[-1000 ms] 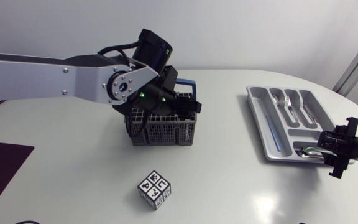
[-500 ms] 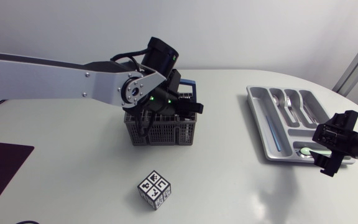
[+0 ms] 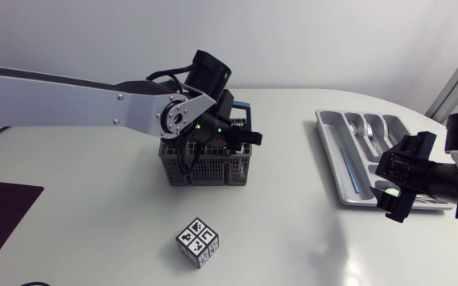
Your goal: Transfer all utensils from the basket to the drawer tray.
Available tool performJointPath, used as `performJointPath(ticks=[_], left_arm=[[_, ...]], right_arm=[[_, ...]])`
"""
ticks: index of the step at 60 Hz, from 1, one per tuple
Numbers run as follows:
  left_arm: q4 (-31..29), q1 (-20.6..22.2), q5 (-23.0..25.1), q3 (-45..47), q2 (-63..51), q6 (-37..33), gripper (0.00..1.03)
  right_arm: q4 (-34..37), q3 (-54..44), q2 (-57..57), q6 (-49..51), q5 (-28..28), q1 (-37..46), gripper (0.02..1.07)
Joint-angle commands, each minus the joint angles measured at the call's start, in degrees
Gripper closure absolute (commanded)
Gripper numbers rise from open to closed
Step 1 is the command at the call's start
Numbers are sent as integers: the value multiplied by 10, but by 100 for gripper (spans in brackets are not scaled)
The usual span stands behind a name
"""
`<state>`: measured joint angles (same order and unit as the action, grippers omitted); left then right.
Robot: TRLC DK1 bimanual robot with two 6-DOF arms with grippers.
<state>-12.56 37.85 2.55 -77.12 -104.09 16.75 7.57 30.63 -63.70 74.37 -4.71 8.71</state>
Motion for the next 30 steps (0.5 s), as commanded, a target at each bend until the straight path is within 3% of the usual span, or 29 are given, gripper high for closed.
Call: performJointPath(ticks=[1,30], left_arm=[[-6,-10,4,-20,-5,6,96],[-19,-23,71,-19,46,29,96]], right_arm=[[8,-19,8,-27,10,-24,8],[13,-19,11,-93,68,-142,8]])
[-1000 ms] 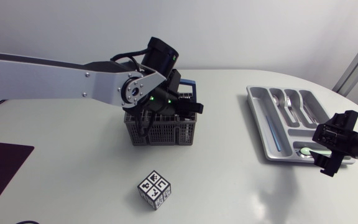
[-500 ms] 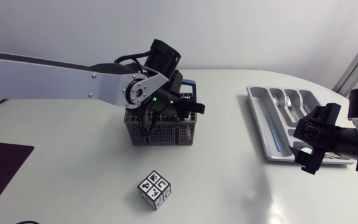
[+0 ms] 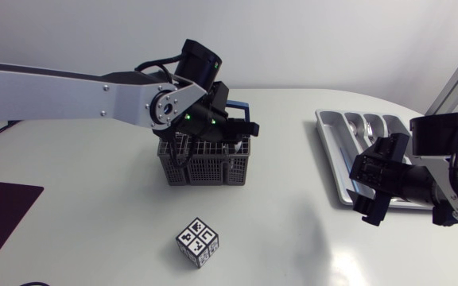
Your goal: Transfer all utensils from the basket to the drawer tray.
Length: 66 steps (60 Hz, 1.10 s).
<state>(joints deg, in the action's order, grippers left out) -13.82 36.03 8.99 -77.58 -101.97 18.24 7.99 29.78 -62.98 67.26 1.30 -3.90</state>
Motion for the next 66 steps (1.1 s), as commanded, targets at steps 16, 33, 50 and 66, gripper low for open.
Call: performJointPath(ticks=[16,33,50,66], left_arm=[[-6,-16,45,-6,59,32,96],[-8,-39,90,12,109,47,96],[-10,-50,143,42,175,51,96],[-27,-52,226,75,208,29,97]], right_arm=[[18,11,6,-68,17,-63,8],[40,59,14,-136,6,-114,8],[84,110,26,-216,-102,-153,8],[108,135,28,-254,-208,-203,8]])
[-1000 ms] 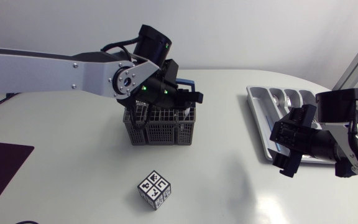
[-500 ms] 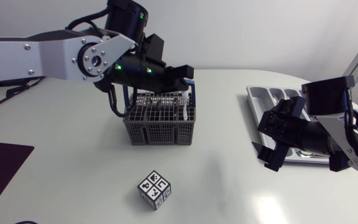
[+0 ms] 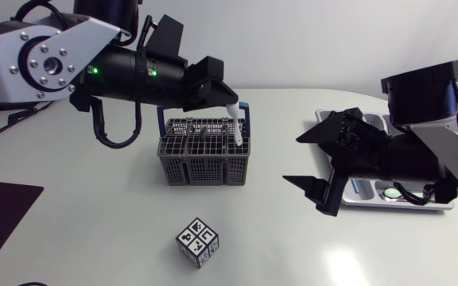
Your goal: Transfer all utensils from the basket to the drawer tray.
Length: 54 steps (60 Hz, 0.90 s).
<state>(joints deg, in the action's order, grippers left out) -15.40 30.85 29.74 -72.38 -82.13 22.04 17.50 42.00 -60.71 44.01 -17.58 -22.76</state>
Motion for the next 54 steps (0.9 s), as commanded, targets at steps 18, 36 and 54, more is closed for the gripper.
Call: performJointPath(ticks=[18,36,54], left_arm=[[-58,40,93,54,16,-70,98],[-101,80,134,71,28,-116,99],[-118,80,154,75,55,-127,99]], right_arm=[[42,19,8,-34,-119,-54,16],[62,5,14,-32,-142,-118,33],[64,-12,26,-25,-165,-123,71]])
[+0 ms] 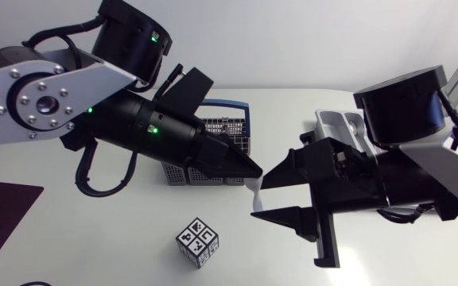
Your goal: Transfer all utensils from the basket to the drawer tray.
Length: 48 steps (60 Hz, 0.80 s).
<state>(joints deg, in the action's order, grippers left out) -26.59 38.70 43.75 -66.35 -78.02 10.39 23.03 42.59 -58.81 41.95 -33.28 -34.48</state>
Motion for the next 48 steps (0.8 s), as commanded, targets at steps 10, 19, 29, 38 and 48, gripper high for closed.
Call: performJointPath(ticks=[10,19,29,38,48], left_arm=[[-11,0,15,15,18,-12,99],[-12,1,17,17,19,-12,99],[-10,0,18,18,23,-11,97],[10,-11,18,11,27,-11,71],[58,-40,12,-8,29,35,53]], right_arm=[[15,-19,11,-1,-19,-5,94],[25,-15,13,2,-24,-5,98],[29,-17,16,5,-24,-6,101],[40,-23,15,12,-23,-8,101],[47,-37,11,24,-7,-8,101]])
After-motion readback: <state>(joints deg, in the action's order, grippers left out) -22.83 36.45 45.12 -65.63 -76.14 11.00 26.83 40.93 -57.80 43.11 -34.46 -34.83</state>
